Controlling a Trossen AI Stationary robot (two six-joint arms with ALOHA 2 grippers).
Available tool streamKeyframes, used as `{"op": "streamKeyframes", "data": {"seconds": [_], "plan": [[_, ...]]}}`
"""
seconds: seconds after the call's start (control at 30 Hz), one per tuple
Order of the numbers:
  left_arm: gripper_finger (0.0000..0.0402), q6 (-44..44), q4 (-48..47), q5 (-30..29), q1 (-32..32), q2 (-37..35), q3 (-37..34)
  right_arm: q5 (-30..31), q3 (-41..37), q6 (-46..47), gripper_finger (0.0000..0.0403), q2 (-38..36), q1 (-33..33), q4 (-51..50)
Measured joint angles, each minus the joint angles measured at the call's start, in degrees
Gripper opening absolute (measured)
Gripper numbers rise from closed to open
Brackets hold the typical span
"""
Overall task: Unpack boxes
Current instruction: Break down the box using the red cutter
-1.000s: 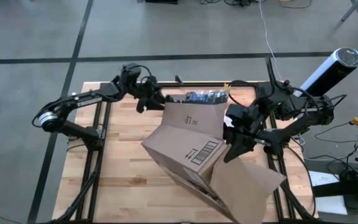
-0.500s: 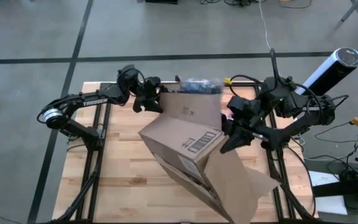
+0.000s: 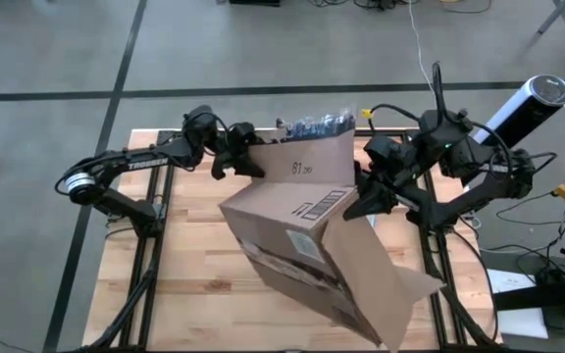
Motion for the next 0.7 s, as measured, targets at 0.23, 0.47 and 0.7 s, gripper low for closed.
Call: {"op": "streamKeyframes", "data": {"seconds": [0.23, 0.47, 0.7], "plan": [[0.0001, -3.5, -12.0, -8.7, 0.0, -2.0, 0.0, 9.5, 0.1, -4.4, 0.0, -1.3, -2.9, -4.6], [0.0, 1.7, -33.6, -16.0, 0.5, -6.4, 0.0, 17.1, 0.0, -5.2, 0.0001, -2.4, -5.4, -14.5], [0.0, 1.5, -43.8, -17.1, 1.9, -9.8, -0.1, 23.4, 0.0, -4.1, 0.0001, -2.7, -8.2, -19.1]]}}
